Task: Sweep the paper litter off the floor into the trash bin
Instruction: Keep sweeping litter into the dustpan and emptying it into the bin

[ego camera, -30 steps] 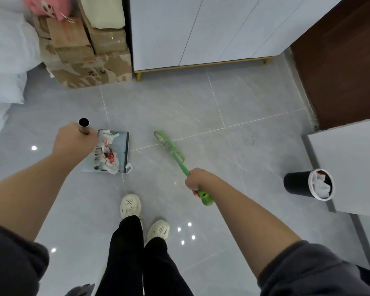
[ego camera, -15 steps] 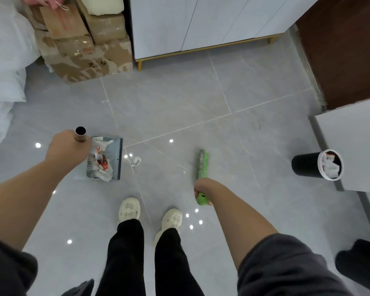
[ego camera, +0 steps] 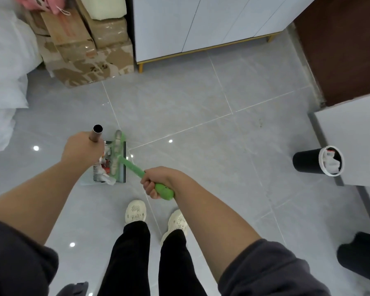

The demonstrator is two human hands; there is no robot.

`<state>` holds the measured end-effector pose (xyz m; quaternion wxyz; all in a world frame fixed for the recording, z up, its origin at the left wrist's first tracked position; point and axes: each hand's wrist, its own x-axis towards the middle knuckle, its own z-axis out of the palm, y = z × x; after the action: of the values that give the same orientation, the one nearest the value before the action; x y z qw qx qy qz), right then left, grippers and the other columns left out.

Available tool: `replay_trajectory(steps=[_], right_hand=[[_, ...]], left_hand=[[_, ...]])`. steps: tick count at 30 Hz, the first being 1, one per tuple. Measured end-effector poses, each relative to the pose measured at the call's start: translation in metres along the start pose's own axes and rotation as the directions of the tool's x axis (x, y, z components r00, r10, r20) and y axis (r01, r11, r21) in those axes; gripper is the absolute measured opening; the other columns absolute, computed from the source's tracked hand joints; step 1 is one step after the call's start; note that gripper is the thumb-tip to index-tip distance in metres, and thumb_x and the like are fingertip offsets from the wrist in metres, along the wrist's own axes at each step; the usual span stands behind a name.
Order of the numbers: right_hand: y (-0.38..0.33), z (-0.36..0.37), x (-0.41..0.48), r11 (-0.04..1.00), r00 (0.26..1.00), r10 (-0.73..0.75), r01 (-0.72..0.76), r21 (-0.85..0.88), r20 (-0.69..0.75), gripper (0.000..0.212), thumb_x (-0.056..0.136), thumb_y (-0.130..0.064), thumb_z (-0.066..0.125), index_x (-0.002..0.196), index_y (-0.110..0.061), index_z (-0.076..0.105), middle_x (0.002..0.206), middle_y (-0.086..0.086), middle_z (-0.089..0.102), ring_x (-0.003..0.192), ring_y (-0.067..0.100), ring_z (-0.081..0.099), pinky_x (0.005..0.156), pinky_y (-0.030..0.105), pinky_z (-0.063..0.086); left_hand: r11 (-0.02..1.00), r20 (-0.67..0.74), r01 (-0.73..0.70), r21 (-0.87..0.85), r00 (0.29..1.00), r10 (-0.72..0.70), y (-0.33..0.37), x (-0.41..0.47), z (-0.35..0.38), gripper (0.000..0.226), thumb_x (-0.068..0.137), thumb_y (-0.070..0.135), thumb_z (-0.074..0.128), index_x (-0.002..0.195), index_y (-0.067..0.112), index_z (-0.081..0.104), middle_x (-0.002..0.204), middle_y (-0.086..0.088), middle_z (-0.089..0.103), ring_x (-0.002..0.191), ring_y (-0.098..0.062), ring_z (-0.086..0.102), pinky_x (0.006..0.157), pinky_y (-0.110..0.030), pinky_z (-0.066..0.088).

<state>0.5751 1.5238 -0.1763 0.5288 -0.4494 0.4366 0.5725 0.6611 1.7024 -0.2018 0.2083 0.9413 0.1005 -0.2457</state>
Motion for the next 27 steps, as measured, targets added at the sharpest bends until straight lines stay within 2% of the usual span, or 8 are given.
replay_trajectory(steps=[3, 5, 8, 11, 14, 20, 23, 27], right_hand=[[0.002, -0.014, -0.023, 1.0, 0.999, -0.008, 0.008, 0.01, 0.034, 0.024, 0.097, -0.005, 0.034, 0.102, -0.021, 0.05, 0.044, -0.004, 0.038, 0.024, 0.003, 0.034, 0.028, 0.009, 0.028], [0.011, -0.033, -0.035, 1.0, 1.0, -0.029, 0.03, 0.009, -0.01, 0.047, 0.097, -0.004, 0.034, 0.141, -0.021, 0.036, 0.057, -0.003, 0.035, 0.025, 0.002, 0.033, 0.028, 0.01, 0.027], [0.029, -0.066, -0.05, 0.999, 0.992, -0.037, 0.033, -0.041, -0.116, 0.055, 0.096, -0.004, 0.036, 0.149, -0.016, 0.026, 0.061, -0.002, 0.035, 0.026, 0.003, 0.034, 0.03, 0.011, 0.029], [0.048, -0.104, -0.053, 0.998, 0.967, -0.022, 0.004, -0.07, -0.254, 0.035, 0.095, -0.003, 0.036, 0.124, -0.014, 0.053, 0.059, 0.0, 0.037, 0.025, 0.005, 0.034, 0.033, 0.013, 0.03], [0.073, -0.142, -0.054, 0.997, 0.927, 0.005, -0.032, -0.064, -0.374, 0.024, 0.095, -0.003, 0.036, 0.073, -0.008, 0.044, 0.057, 0.003, 0.037, 0.024, 0.008, 0.034, 0.034, 0.013, 0.03], [0.139, -0.214, -0.054, 0.983, 0.842, -0.036, -0.066, -0.169, -0.538, 0.027, 0.092, -0.004, 0.043, 0.066, -0.013, 0.041, 0.067, 0.004, 0.045, 0.054, 0.015, 0.043, 0.043, 0.021, 0.041], [0.175, -0.244, -0.051, 0.971, 0.826, -0.01, -0.126, -0.202, -0.564, 0.03, 0.092, -0.004, 0.043, 0.064, -0.013, 0.04, 0.068, 0.004, 0.045, 0.058, 0.014, 0.042, 0.056, 0.024, 0.038], [0.203, -0.259, -0.04, 0.968, 0.831, 0.055, -0.18, -0.174, -0.554, 0.033, 0.096, -0.007, 0.037, 0.064, -0.015, 0.036, 0.068, 0.001, 0.04, 0.054, 0.01, 0.042, 0.047, 0.022, 0.04]], left_hand=[[1.0, -0.032, 0.009, -0.006, 0.999, -0.009, -0.001, 0.001, -0.003, 0.034, 0.091, 0.014, 0.041, 0.06, 0.002, 0.045, 0.063, -0.019, 0.051, 0.065, -0.036, 0.049, 0.063, -0.035, 0.037], [0.999, -0.037, 0.028, -0.027, 0.999, -0.029, -0.003, 0.001, -0.003, 0.033, 0.09, 0.017, 0.042, 0.062, 0.001, 0.047, 0.064, -0.02, 0.053, 0.063, -0.036, 0.049, 0.061, -0.034, 0.038], [0.999, -0.017, 0.037, -0.036, 0.999, -0.038, 0.005, -0.003, 0.0, 0.035, 0.09, 0.02, 0.041, 0.064, 0.0, 0.05, 0.063, -0.02, 0.054, 0.059, -0.034, 0.048, 0.057, -0.034, 0.037], [0.999, -0.007, 0.002, -0.053, 1.0, -0.002, 0.028, -0.011, 0.01, 0.035, 0.091, 0.02, 0.041, 0.062, 0.0, 0.047, 0.06, -0.018, 0.05, 0.057, -0.033, 0.045, 0.051, -0.032, 0.034], [0.997, 0.006, -0.044, -0.065, 0.999, 0.044, 0.053, -0.018, 0.022, 0.034, 0.09, 0.019, 0.04, 0.061, 0.002, 0.044, 0.061, -0.018, 0.05, 0.058, -0.033, 0.047, 0.054, -0.033, 0.036], [0.991, 0.034, -0.084, -0.1, 0.996, 0.087, 0.098, -0.033, 0.052, 0.033, 0.091, 0.02, 0.041, 0.067, 0.0, 0.052, 0.07, -0.022, 0.058, 0.064, -0.034, 0.053, 0.059, -0.033, 0.04], [0.992, 0.029, -0.108, -0.07, 0.993, 0.11, 0.119, -0.041, 0.067, 0.033, 0.093, 0.018, 0.042, 0.067, 0.0, 0.052, 0.068, -0.018, 0.055, 0.066, -0.035, 0.052, 0.058, -0.032, 0.038], [0.983, 0.081, -0.183, -0.018, 0.98, 0.184, 0.138, -0.047, 0.09, 0.036, 0.092, 0.018, 0.041, 0.057, 0.008, 0.04, 0.06, -0.015, 0.052, 0.059, -0.033, 0.048, 0.049, -0.029, 0.034]])
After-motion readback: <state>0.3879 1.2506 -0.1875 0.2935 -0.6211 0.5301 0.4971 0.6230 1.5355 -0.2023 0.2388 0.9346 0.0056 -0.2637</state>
